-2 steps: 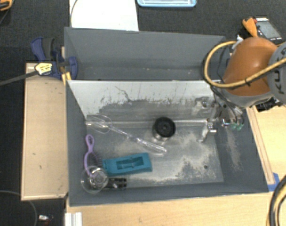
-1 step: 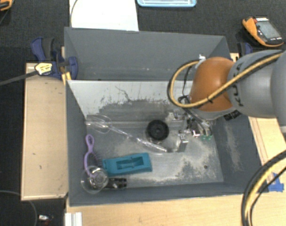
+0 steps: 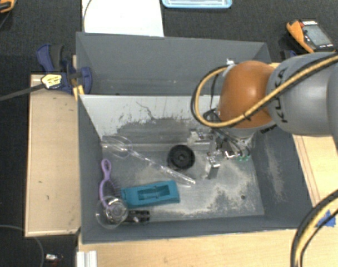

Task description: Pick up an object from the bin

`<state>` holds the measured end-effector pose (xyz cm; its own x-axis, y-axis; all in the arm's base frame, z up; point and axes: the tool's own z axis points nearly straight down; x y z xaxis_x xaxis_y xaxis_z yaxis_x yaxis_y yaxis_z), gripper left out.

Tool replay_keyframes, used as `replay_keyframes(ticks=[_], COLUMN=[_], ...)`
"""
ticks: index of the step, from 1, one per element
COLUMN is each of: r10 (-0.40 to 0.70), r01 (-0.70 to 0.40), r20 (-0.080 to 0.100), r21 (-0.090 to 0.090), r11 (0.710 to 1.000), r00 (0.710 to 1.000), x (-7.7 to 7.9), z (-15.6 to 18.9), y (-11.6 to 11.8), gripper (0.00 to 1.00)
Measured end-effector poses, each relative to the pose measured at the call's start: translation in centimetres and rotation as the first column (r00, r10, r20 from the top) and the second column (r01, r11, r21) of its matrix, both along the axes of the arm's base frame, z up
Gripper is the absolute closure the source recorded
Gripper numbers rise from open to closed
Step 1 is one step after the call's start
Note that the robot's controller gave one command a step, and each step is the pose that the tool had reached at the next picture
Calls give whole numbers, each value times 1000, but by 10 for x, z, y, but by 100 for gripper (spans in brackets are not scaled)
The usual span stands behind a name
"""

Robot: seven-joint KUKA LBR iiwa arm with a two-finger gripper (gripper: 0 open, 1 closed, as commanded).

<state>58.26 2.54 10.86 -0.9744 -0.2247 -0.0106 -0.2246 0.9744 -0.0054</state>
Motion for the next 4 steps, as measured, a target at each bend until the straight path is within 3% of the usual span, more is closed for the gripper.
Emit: replay_keyframes(ticks=[1,2,3,4], r10=[-93,-105,-56,-55], r01=[93,105,56,55], r20=[-5,20,10,10], r21=[4,-11,5,5], r11=[996,994,998,998], r00=[996,994,998,998], x=[-26,2,-9,-9], z=[-7,-30,-34,-34], y=[53,104,14,14], gripper=[0,0,100,100])
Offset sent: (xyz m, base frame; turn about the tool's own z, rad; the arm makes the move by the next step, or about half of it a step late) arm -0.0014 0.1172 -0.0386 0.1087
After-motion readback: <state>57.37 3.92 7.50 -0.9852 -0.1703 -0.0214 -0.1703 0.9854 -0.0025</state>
